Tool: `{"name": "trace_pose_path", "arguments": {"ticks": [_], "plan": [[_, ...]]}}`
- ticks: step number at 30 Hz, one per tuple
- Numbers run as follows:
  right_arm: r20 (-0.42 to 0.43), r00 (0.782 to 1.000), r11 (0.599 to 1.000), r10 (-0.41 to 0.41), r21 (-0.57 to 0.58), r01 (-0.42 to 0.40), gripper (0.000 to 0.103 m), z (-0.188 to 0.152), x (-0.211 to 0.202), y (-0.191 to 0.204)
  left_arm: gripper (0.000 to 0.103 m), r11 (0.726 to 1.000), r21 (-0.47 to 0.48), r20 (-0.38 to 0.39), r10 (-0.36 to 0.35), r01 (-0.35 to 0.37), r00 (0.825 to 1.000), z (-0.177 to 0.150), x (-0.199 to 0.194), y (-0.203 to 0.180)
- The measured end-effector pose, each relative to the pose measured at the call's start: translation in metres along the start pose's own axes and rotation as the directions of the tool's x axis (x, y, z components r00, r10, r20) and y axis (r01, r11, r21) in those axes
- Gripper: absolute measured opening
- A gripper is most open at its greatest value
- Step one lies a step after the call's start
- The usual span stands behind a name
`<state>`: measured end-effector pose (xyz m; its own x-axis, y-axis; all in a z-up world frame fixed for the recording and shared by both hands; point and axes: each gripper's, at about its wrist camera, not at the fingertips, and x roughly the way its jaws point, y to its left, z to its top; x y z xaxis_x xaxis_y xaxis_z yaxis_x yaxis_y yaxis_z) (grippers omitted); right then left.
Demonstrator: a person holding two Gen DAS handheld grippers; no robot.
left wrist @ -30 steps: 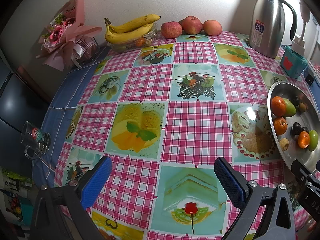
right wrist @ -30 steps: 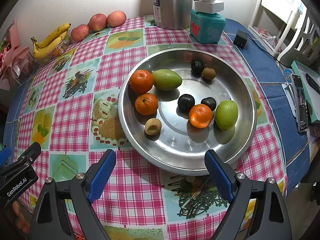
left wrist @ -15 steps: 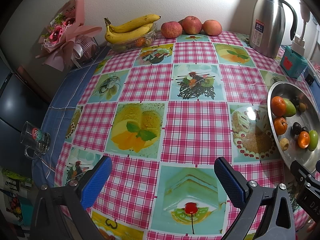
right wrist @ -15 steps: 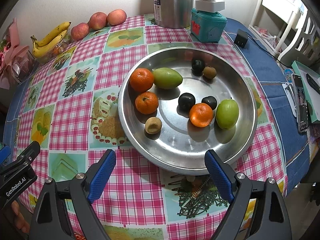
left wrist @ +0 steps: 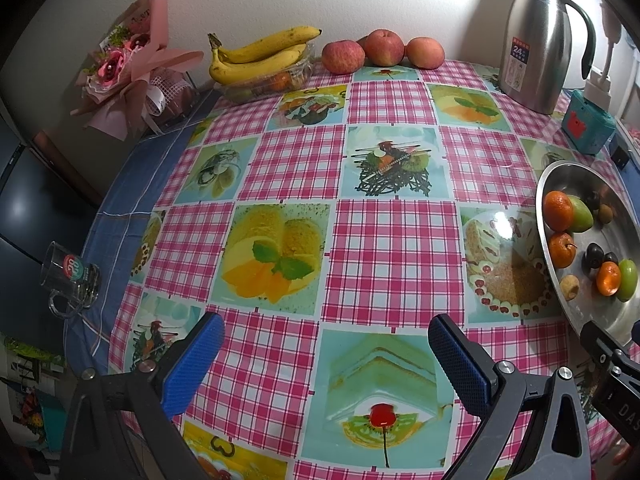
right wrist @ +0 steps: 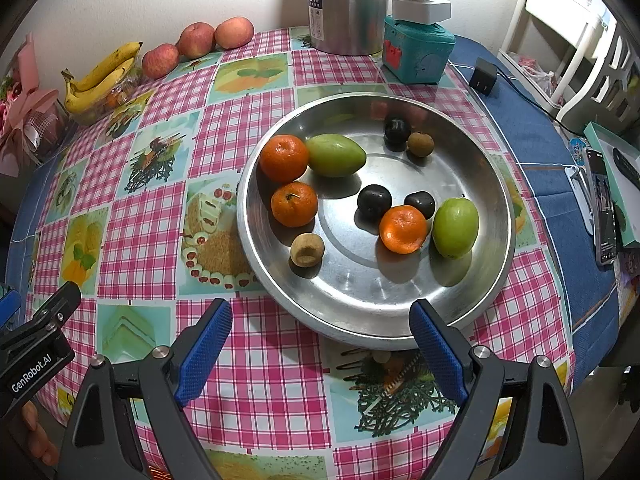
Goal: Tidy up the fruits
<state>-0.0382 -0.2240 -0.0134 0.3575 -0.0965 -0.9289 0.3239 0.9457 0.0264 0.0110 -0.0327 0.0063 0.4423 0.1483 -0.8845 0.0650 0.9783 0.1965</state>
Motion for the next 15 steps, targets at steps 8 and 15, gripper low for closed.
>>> {"name": "trace_pose_path", "arguments": {"ticks": [8,15], "plan": [[-0.004,1.000,1.000,0.000,-0.005,0.000,0.091,-0.0008,0.0014,0.0010,0.103,1.000,0.000,0.000,0.000,0.000,1.000,0.0003,0.0005,0.0006],[-0.007,1.000,1.000,-0.001,-0.007,0.000,0.091,-0.0003,0.0014,0.0011,0.103,1.000,-0.001,-0.001,-0.001,0.001,1.000,0.0003,0.0004,-0.0002]]}}
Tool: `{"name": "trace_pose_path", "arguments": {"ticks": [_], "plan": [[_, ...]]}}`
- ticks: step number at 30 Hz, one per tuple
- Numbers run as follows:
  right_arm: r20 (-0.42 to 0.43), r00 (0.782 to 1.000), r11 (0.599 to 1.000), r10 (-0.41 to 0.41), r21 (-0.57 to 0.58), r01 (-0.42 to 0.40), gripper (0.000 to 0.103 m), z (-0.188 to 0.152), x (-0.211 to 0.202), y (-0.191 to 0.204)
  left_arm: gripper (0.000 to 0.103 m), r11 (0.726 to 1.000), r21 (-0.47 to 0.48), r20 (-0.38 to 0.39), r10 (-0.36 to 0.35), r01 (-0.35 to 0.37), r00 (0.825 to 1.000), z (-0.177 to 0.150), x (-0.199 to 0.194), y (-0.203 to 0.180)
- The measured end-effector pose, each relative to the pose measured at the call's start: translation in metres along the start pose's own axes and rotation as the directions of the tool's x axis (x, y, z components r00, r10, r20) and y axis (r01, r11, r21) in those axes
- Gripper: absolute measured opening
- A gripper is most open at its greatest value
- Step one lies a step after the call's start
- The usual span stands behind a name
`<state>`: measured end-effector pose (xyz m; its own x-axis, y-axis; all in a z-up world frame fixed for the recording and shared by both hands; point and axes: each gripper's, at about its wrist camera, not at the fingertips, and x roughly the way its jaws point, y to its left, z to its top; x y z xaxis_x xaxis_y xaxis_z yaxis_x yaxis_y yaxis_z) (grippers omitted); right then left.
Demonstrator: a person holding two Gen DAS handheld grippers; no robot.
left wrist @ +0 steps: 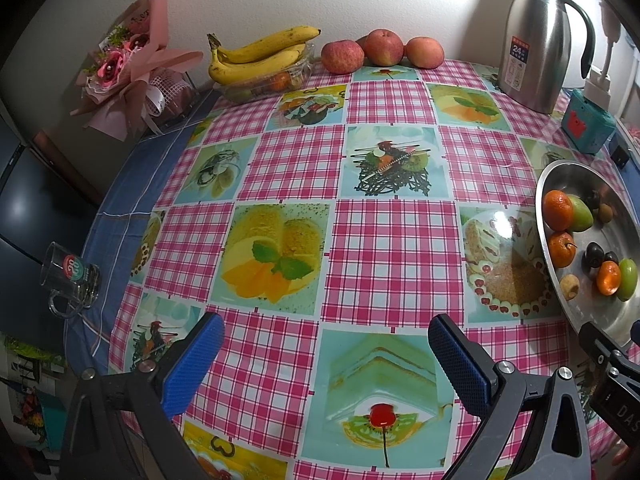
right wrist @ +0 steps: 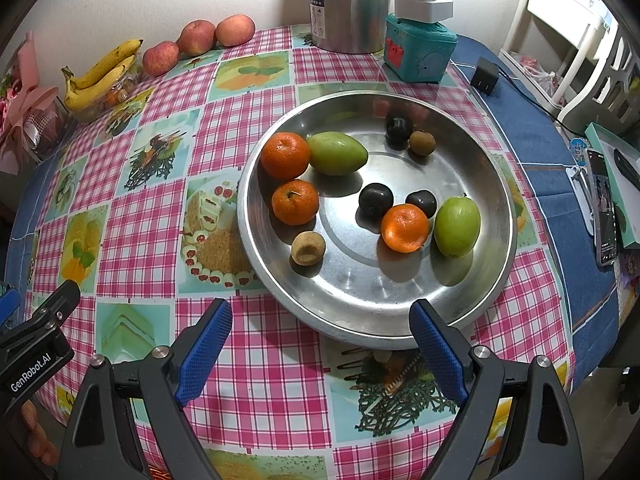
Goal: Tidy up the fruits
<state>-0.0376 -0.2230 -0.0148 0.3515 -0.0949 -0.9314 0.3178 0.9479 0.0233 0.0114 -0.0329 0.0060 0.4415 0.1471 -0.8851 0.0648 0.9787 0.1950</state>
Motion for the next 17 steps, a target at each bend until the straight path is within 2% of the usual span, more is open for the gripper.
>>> {"name": "trace_pose_path", "arguments": {"ticks": [11,17], "plan": [[-0.001,1.000,1.000,-0.001,0.000,0.001,0.091,-0.0006,-0.0001,0.0000,0.103,1.000,0.001,0.001,-0.001,0.001,1.000,0.0001,-0.0002,0.0008],[-0.001,1.000,1.000,0.000,-0.001,0.000,0.090,0.0002,0.0001,0.0001,0.103,1.000,0.011,0.025,-0.022,0.022,0.999,0.0005,-0.0052,-0.0016]]}}
